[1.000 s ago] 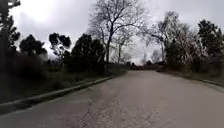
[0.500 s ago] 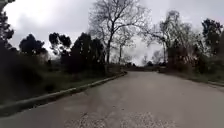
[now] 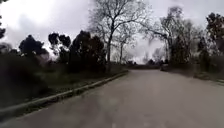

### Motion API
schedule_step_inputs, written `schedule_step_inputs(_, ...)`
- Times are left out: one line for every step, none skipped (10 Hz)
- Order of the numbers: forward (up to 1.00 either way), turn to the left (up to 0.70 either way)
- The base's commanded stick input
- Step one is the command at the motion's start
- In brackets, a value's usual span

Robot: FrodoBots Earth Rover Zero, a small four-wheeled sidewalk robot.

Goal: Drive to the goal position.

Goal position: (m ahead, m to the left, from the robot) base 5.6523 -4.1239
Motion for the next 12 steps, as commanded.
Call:
schedule_step_inputs(0.7, -0.26)
schedule_step_inputs(0.7, -0.27)
schedule_step_inputs(0.7, -0.27)
schedule_step_inputs(0.7, -0.27)
schedule_step_inputs(0.7, -0.27)
schedule_step_inputs(0.7, -0.27)
schedule_step_inputs(0.7, -0.27)
schedule_step_inputs(0.7, -0.27)
schedule_step_inputs(0.7, -0.27)
schedule_step_inputs(0.7, -0.27)
schedule_step_inputs(0.7, -0.27)
schedule_step_inputs(0.7, -0.27)
